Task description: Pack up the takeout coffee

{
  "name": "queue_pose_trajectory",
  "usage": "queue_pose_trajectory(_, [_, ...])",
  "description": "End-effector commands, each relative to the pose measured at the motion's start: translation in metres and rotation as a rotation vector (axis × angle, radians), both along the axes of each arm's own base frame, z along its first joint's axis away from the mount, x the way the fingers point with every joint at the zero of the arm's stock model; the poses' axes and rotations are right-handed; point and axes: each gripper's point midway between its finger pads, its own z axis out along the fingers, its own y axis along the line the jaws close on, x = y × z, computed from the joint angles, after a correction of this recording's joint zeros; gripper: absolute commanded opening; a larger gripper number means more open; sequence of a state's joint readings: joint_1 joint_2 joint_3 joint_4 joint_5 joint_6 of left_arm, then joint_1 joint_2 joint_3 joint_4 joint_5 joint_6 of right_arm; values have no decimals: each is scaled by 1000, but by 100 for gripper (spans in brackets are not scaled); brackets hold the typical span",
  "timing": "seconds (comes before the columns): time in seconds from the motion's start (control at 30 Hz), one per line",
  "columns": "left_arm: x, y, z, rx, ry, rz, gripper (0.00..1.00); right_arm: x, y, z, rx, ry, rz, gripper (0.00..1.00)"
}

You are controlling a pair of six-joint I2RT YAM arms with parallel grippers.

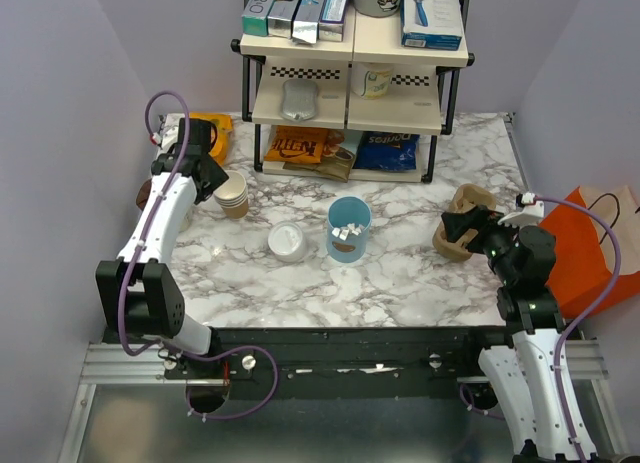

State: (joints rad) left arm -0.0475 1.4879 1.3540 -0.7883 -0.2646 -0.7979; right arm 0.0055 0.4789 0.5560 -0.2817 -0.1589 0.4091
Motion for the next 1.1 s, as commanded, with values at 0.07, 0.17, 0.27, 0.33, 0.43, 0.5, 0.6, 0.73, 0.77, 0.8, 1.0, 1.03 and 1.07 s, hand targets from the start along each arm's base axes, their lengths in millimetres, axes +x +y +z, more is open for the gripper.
queue_pose_trajectory(0.07, [-4, 7, -7, 18, 52, 33, 58, 1, 0, 2, -17, -5, 6, 100])
queue_pose_trajectory(0.17, [-2, 5, -14, 13, 65, 25, 57, 1, -1, 1, -16, 3, 2, 100])
queue_pose_trajectory(0.27, [2, 5, -19, 12, 83, 22, 52, 2, -2, 0, -16, 9, -6, 100])
queue_pose_trajectory(0.33, [5, 4, -20, 11, 87, 16, 49, 1, -3, 0, -17, 12, -11, 100])
queue_pose_trajectory(0.43, [7, 3, -25, 7, 104, 15, 46, 1, -6, -1, -21, 12, -29, 100])
queue_pose_trajectory(0.5, [8, 3, -27, 7, 108, 16, 45, 1, -6, -1, -21, 11, -29, 100])
queue_pose_trajectory(0.6, [8, 4, -30, 14, 108, 19, 37, 1, -5, -1, -20, 14, -23, 100])
queue_pose_trajectory(0.73, [10, 4, -31, 14, 104, 18, 32, 0, -6, -2, -20, 20, -30, 100])
queue_pose_trajectory(0.77, [9, 4, -33, 15, 110, 18, 32, 0, -9, -1, -23, 20, -45, 100])
queue_pose_trajectory(0.8, [10, 5, -32, 18, 109, 18, 32, 0, -10, -1, -24, 22, -53, 100])
queue_pose_trajectory(1.0, [12, 5, -35, 18, 117, 21, 28, -1, -14, -1, -25, 24, -78, 100])
queue_pose_trajectory(1.03, [12, 5, -35, 18, 116, 18, 28, -1, -14, -2, -23, 26, -78, 100])
queue_pose_trajectory(1.07, [12, 5, -35, 19, 117, 20, 28, -1, -14, -2, -25, 26, -78, 100])
